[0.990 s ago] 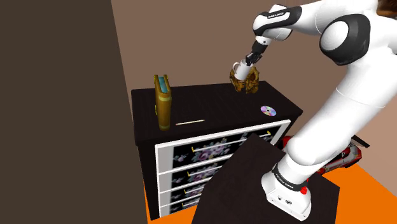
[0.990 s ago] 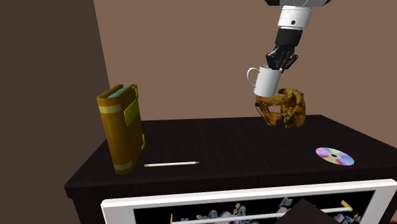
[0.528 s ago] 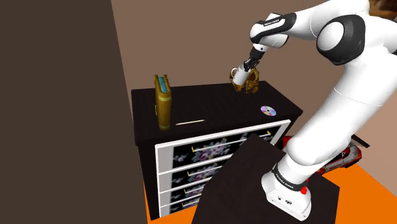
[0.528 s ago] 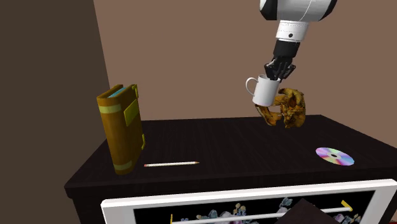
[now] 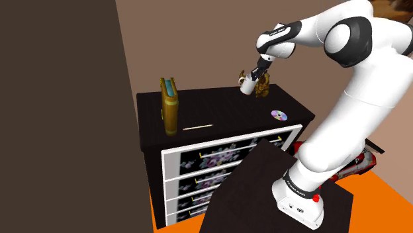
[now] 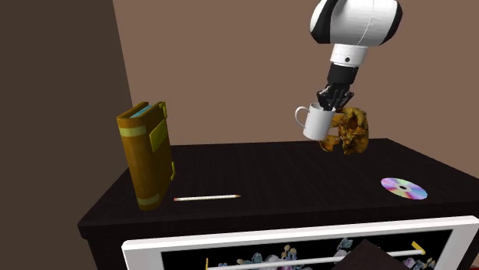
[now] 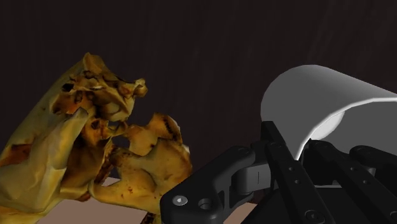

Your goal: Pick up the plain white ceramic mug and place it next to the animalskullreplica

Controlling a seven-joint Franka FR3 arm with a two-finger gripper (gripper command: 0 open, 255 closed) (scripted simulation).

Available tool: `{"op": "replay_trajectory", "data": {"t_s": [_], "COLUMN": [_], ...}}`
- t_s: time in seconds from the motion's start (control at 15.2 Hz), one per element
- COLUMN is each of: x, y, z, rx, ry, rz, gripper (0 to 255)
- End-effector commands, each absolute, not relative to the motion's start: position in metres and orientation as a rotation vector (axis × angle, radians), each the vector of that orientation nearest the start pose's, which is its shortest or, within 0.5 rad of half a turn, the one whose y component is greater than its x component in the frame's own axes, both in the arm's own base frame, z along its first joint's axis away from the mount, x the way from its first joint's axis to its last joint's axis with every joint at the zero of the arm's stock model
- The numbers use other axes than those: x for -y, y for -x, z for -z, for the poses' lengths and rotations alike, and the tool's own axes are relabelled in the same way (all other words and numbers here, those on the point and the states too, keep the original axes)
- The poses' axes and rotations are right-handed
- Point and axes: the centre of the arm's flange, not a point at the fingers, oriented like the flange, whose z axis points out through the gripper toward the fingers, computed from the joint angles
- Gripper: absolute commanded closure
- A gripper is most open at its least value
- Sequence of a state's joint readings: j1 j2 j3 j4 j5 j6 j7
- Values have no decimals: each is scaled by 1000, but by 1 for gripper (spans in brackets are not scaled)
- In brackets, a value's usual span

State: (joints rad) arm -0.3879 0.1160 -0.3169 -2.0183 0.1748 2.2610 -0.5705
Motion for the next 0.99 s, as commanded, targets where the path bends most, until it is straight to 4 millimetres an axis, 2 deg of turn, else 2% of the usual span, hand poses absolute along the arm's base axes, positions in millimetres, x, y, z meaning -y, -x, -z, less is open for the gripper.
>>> {"op": "replay_trajectory", "data": {"t_s": [0.0, 0.92], "x": [375, 375], "y": [-452, -452], "z": [-400, -326], "rx": [-362, -362], "ry": [3104, 3104], "rz": [268, 268], "gripper": [255, 255]}}
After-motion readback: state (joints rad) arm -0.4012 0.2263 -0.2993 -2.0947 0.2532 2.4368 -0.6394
